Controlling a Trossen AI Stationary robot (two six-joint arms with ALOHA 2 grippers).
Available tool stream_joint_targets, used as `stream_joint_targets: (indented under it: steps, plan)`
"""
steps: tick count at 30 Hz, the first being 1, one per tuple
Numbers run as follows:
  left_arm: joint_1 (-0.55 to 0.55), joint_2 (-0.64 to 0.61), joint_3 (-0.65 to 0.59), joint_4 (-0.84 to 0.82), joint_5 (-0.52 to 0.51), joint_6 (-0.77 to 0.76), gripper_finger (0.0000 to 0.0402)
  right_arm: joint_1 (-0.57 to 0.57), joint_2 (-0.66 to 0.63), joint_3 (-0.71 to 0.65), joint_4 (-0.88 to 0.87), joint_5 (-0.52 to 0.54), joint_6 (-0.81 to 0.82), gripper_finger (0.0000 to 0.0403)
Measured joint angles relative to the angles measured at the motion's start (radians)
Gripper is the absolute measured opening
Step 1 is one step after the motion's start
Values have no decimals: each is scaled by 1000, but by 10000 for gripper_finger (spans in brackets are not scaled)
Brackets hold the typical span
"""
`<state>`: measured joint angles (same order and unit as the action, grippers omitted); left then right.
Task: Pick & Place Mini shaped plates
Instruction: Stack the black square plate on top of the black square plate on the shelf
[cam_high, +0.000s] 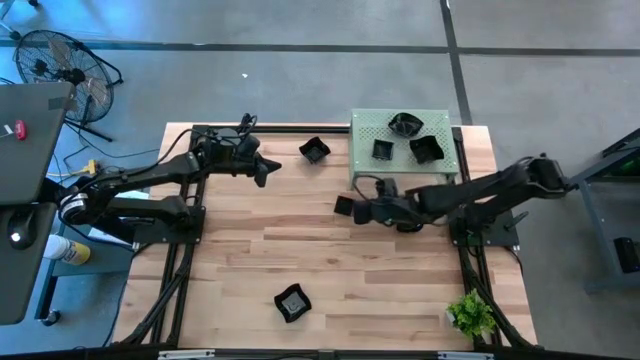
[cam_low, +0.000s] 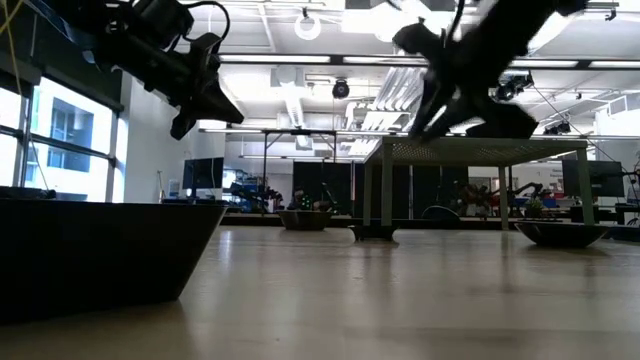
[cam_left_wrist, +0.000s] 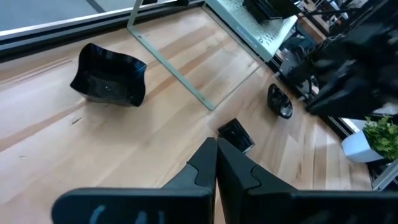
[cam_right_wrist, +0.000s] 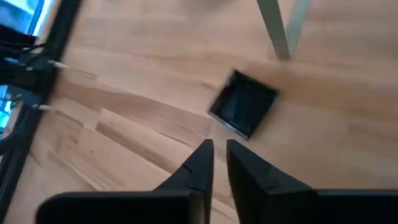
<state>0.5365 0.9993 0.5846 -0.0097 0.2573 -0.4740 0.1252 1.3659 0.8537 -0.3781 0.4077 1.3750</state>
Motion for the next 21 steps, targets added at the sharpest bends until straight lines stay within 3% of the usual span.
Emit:
stream_joint_targets:
  steps: [5,9,15,21]
  plan:
    - [0,0,0,-1,0,0,0,-29,88,-100,241,-22,39,102]
    - [0,0,0,-14,3,0,0,-69,163,-108,270,-23,39,129]
    - [0,0,0,-37,3,0,0,-99,280,-104,320,-47,41,130]
    - [0,0,0,-47,3,-1,0,-99,346,-103,353,-48,41,103]
